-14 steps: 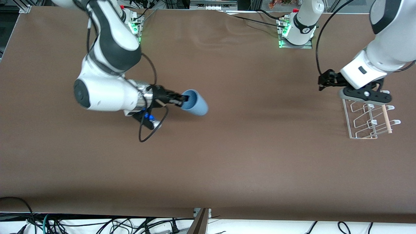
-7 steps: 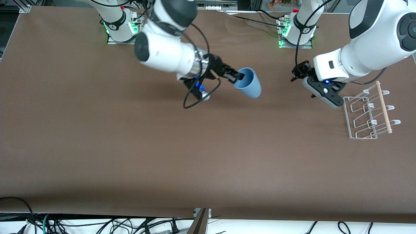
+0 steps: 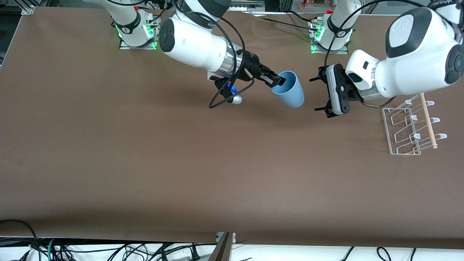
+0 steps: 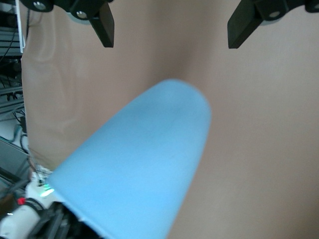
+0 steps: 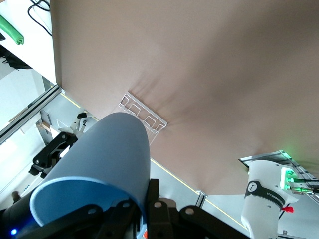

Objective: Transfer cup to left arm and place on rack
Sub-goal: 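Lift the cup with the right gripper while the left gripper approaches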

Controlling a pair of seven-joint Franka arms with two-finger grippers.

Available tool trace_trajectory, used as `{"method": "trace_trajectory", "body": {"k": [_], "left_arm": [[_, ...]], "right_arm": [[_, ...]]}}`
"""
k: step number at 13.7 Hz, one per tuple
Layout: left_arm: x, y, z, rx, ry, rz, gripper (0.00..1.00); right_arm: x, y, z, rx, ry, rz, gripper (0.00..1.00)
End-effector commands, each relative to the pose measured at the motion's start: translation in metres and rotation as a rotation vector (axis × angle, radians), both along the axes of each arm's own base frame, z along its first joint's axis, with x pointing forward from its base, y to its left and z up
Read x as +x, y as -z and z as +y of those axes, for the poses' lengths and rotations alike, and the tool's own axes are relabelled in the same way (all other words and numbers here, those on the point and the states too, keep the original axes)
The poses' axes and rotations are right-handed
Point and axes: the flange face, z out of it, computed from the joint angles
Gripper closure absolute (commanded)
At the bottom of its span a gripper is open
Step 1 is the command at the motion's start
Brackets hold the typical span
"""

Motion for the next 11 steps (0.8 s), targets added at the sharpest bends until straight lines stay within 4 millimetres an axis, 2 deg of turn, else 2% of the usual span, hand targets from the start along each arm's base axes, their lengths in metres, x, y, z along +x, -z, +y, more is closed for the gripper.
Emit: {"method": "trace_trajectory", "body": {"k": [1,4,6,8,9,11], "left_arm": [[0.004,-0.014,-0.019,-0.117,0.095,-0.114,0.00],[0.006,-0.022,-0.037,-0.181,0.140,-0.212,0.00],[0.007,-0.020,-0.046,-0.217,0.147,-0.241,0.00],[0.002,-0.020,-0.063,-0.228,0.157,-0.258,0.00],[0.003,-0.020,-0.064,-0.228,0.158,-0.267,0.13],[0.005,-0.018,-0.064,-0.239,0.199,-0.300,0.83]], "right_arm": [[0.006,-0.005,0.005,0.031,0.022,0.022,1.00],[0.008,-0.006,0.006,0.035,0.024,0.019,1.00],[0.011,-0.007,0.003,0.036,0.029,0.016,1.00],[0.013,-0.009,0.002,0.040,0.031,0.014,1.00],[0.013,-0.009,0.002,0.040,0.031,0.014,1.00],[0.013,-0.010,0.002,0.041,0.031,0.013,1.00]]}}
